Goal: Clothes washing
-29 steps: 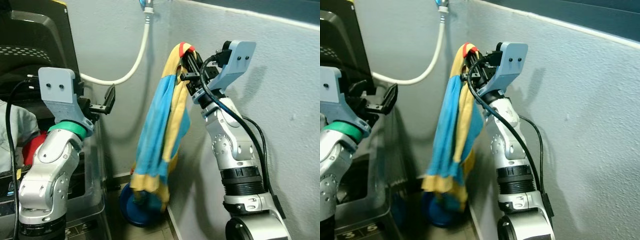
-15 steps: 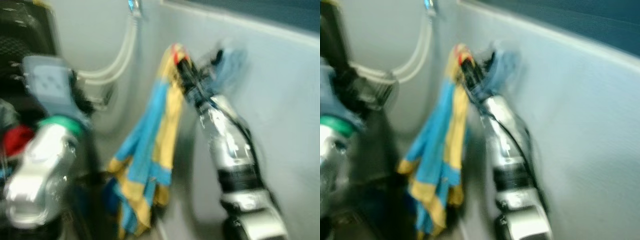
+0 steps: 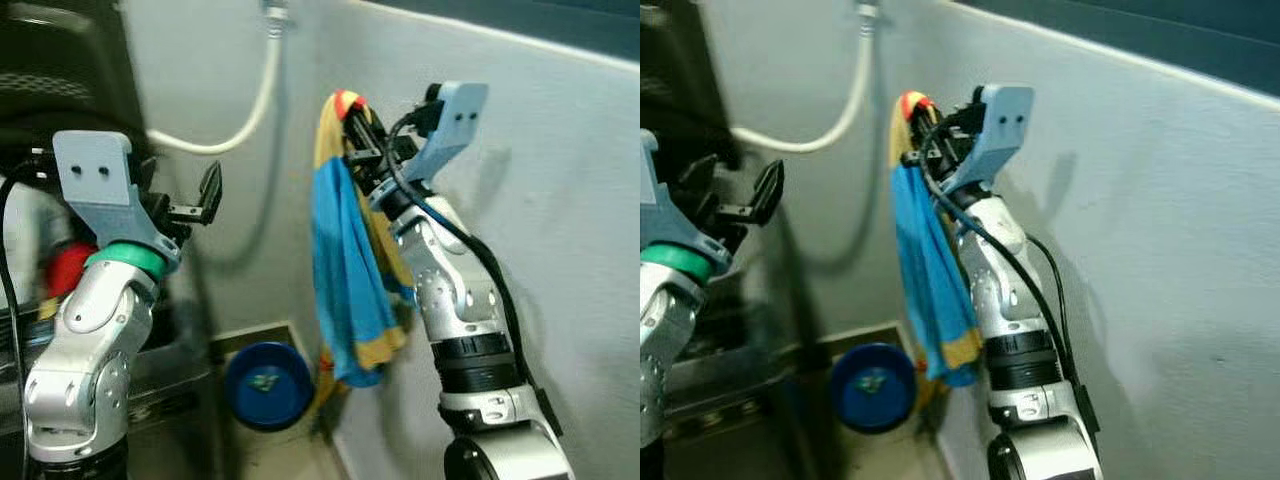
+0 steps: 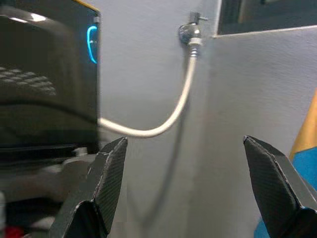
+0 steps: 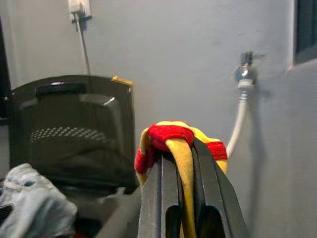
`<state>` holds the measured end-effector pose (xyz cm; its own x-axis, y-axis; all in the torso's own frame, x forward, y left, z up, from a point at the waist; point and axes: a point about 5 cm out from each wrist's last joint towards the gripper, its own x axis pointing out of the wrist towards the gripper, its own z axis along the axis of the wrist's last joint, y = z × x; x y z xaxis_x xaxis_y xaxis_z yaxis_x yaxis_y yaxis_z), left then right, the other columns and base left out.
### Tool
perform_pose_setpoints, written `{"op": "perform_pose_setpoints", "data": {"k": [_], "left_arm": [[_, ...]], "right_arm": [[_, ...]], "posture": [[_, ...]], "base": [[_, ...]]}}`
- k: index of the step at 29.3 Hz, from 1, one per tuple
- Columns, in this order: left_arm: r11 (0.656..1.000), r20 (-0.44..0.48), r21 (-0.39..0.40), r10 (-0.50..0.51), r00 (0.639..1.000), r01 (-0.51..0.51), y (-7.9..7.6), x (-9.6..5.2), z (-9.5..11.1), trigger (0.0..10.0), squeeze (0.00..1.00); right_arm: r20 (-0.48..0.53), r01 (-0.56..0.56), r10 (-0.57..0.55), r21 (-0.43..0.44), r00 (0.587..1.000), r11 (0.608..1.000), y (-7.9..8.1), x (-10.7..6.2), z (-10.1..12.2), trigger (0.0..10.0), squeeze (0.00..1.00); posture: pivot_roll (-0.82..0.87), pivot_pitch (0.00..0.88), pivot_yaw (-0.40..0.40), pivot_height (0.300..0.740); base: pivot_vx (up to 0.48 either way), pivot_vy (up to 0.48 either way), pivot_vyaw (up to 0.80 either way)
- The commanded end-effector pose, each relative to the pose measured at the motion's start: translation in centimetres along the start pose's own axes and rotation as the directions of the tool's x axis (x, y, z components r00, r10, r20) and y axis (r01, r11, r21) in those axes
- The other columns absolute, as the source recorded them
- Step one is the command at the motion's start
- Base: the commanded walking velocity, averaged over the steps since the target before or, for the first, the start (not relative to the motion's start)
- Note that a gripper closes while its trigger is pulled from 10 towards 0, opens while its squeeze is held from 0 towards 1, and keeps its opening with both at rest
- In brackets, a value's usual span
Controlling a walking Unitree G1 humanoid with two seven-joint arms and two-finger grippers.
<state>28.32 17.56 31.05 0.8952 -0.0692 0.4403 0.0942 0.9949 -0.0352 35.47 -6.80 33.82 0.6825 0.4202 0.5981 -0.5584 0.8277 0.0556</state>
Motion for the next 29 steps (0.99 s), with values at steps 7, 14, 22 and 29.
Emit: {"op": "perform_pose_setpoints", "data": {"k": [7, 14, 22, 29], "left_arm": [[1.000, 0.005, 0.004, -0.006, 1.000, 0.006, -0.2, -0.1, 0.2, 10.0, 0.00], [0.998, -0.056, 0.041, 0.050, 0.997, -0.048, 0.7, 0.2, -0.3, 10.0, 0.00], [0.991, -0.065, 0.076, 0.115, 0.991, -0.110, 1.5, 0.2, -0.7, 10.0, 0.00], [0.993, -0.072, 0.066, 0.099, 0.993, -0.094, 1.1, 0.6, -0.8, 10.0, 0.00]], "right_arm": [[0.032, -0.010, 0.011, -0.006, 0.999, 1.000, 0.0, 0.2, 0.8, 10.0, 0.00], [0.028, -0.007, 0.007, -0.001, 1.000, 1.000, 0.0, 0.2, 0.6, 10.0, 0.00], [0.000, -0.006, 0.006, -0.006, 1.000, 1.000, 0.0, -0.3, -0.2, 10.0, 0.00], [-0.020, 0.002, -0.002, -0.010, 1.000, 1.000, -0.2, -0.6, -0.7, 10.0, 0.00]], "posture": [[0.15, 0.006, -0.059, 0.740], [0.15, 0.004, -0.055, 0.740], [0.14, 0.004, -0.054, 0.740], [0.14, 0.005, -0.053, 0.740]], "base": [[0.000, 0.399, 0.00], [0.000, 0.192, 0.00], [0.000, -0.480, 0.00], [0.000, -0.137, 0.00]]}}
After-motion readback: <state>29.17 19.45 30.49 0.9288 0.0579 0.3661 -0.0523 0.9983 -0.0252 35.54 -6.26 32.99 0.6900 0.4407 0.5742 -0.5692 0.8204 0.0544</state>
